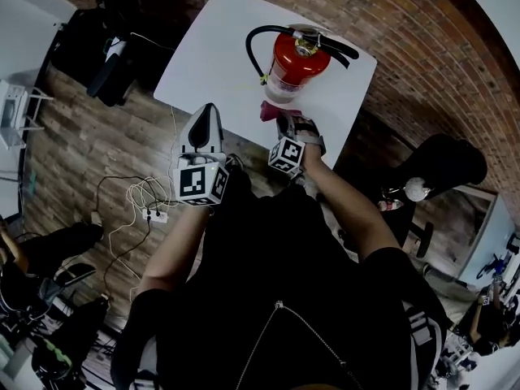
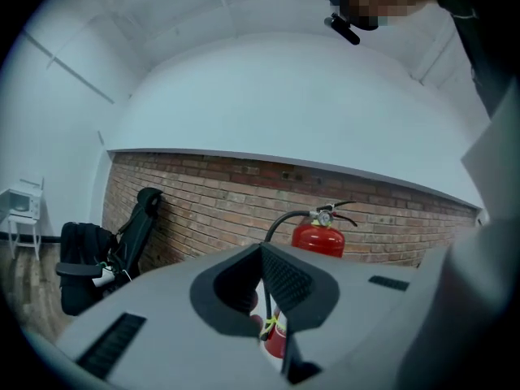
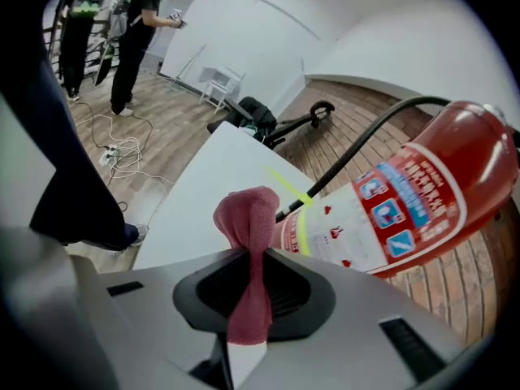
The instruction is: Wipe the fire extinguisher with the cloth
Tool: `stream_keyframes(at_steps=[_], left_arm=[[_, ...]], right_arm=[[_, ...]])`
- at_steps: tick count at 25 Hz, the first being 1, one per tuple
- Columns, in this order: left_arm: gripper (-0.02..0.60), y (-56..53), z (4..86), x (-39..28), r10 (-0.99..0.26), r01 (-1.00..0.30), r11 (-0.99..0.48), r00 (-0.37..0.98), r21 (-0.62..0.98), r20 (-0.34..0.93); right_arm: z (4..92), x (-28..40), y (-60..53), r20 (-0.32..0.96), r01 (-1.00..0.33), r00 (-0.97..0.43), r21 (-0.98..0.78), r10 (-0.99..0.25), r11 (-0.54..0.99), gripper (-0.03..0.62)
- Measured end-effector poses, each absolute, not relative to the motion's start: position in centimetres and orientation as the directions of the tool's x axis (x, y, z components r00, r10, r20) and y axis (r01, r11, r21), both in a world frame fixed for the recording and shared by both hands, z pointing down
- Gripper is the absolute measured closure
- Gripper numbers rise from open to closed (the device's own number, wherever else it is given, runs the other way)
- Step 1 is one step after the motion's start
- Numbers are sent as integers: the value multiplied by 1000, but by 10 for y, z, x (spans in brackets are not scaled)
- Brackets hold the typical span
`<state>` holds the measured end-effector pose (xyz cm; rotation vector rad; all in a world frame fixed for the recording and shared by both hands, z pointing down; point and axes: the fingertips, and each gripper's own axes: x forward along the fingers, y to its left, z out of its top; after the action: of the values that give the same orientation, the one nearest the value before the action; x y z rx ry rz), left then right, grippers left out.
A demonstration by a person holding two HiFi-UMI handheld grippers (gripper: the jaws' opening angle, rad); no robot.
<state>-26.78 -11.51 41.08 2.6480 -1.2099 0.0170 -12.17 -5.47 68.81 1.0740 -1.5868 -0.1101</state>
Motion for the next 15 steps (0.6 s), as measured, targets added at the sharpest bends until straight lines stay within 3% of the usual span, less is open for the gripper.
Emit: stream_keyframes(at_steps=[9, 15], left_arm=[[574, -179, 449, -288, -639, -666, -719, 746, 197, 189], [574, -194, 464, -298, -600, -636, -745, 770, 202, 215]], right_arm=[[771, -109, -91, 792, -599, 231, 574, -566, 559, 525], [794, -99, -103, 788, -549, 291, 602, -543, 580, 525]])
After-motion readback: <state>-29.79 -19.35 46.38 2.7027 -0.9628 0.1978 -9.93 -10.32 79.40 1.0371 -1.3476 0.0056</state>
